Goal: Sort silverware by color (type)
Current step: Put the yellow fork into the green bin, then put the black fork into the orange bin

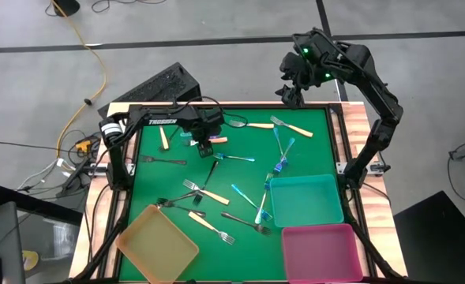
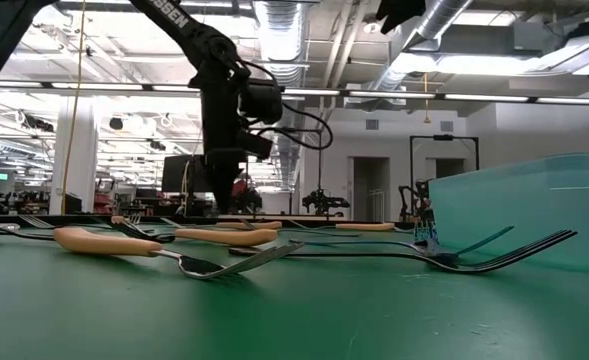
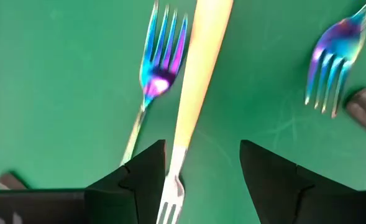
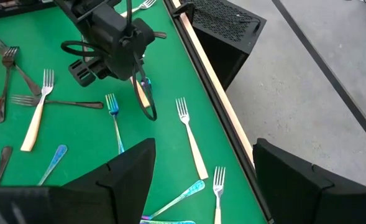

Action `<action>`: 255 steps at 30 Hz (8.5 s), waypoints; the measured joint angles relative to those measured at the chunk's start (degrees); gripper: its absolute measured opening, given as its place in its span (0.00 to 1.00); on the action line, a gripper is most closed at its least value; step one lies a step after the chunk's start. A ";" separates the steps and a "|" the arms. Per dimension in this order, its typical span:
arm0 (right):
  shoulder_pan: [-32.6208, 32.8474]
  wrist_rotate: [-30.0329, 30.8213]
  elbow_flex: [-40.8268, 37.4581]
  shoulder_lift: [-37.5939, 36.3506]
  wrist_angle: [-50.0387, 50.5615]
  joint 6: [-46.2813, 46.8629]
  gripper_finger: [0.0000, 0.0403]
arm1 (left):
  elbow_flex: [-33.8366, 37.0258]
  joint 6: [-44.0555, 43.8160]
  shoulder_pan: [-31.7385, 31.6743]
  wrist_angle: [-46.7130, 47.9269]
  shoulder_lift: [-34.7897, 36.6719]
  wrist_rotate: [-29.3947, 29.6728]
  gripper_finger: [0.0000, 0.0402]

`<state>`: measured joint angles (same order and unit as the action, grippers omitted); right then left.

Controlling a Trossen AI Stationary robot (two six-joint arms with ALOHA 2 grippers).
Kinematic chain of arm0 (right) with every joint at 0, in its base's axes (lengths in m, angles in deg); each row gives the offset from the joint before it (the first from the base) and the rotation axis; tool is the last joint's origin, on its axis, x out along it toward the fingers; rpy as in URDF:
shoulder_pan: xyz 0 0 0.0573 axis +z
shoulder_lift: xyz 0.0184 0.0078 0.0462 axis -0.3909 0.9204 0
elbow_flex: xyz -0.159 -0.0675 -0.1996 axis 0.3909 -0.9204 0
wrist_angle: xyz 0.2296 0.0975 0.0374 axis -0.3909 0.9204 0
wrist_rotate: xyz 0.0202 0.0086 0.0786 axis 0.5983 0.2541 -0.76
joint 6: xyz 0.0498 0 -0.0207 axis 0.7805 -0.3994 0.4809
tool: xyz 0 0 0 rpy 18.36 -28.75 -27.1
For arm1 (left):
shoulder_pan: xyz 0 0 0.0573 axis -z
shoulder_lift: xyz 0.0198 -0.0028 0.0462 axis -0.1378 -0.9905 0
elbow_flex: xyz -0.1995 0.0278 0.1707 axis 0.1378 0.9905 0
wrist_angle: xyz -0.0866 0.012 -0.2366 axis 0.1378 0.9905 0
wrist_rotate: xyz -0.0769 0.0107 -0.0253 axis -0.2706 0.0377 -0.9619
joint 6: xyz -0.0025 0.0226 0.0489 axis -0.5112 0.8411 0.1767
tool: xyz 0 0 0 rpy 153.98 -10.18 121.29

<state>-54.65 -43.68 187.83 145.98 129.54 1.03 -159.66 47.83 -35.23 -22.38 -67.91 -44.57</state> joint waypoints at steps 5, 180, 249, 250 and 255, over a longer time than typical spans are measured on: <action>0.00 0.00 0.00 0.00 -0.02 0.04 0.72 | -0.02 0.73 -1.31 -0.97 -0.59 -0.37 0.47; 24.92 8.90 -28.44 -8.12 3.63 14.95 0.18 | -1.35 -12.42 10.90 -18.60 37.81 -4.22 0.42; 43.75 2.16 -83.23 -5.77 -33.96 22.19 0.55 | -1.35 -10.85 10.89 -9.93 37.77 -5.25 0.42; 43.53 2.10 -83.22 -7.18 -34.45 22.19 0.55 | -1.35 -10.85 10.90 -9.48 37.77 -5.73 0.42; 41.63 2.57 -83.19 -14.08 -34.70 23.32 0.55 | -1.35 -10.00 10.90 -6.51 37.77 -6.84 0.42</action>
<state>-13.02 -41.11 104.64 131.90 94.84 24.34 -161.01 37.83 -24.33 -28.90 -30.14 -51.41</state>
